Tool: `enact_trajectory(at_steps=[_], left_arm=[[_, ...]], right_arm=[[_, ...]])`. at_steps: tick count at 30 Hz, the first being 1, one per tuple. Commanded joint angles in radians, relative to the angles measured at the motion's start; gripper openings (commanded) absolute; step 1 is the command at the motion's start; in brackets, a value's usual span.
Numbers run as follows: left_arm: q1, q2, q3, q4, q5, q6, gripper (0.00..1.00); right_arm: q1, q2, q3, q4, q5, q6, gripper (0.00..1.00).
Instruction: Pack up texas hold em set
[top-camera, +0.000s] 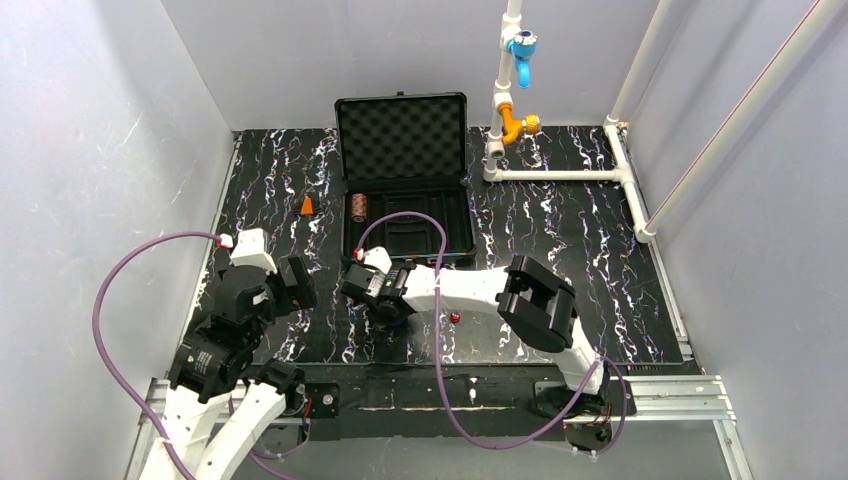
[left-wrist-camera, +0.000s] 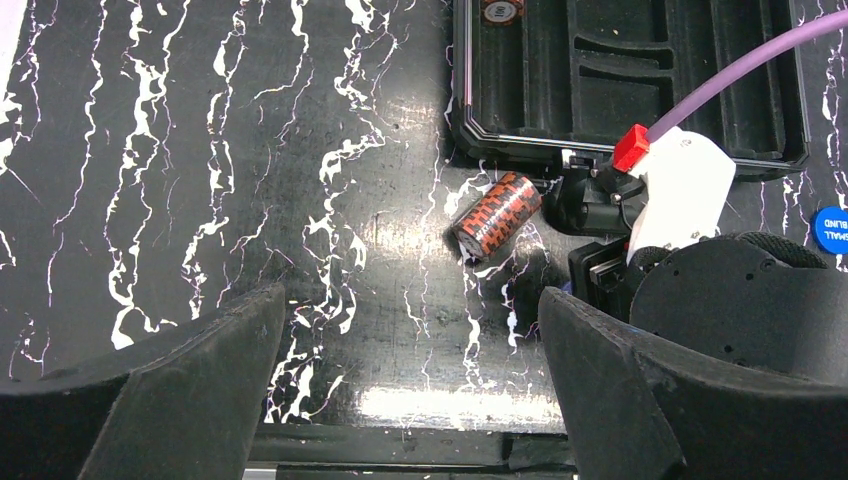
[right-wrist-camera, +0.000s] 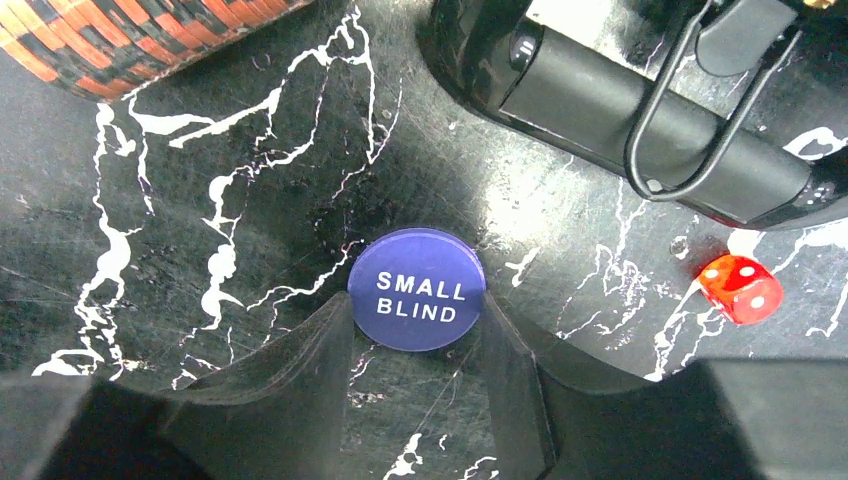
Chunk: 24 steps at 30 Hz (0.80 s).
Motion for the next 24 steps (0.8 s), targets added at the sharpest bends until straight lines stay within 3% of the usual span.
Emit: enact_trajectory(at_steps=[1,15,20,24], left_arm=[[0.004,-0.007,-0.007,-0.02,-0.025,-0.004,0.98],[0.005,-0.002,-0.007,-0.02,-0.028,-0.005,0.98],[0.004,-0.002,-0.008,-0.02,-0.029,-0.005,0.98],[0.004,-0.003,-0.008,-0.02,-0.029,-0.005,0.98]], right_arm=[[0.007,-0.052,-0.011,-0.039,0.016,-0.015,0.48],[0.008,-0.12,-0.041,-0.009,0.043,-0.014,0.49],[0.006,-0.146,-0.089,0.011,0.05,0.013,0.74],[-0.018,-0.163,-0.135,0.029,0.047,0.046,0.82]])
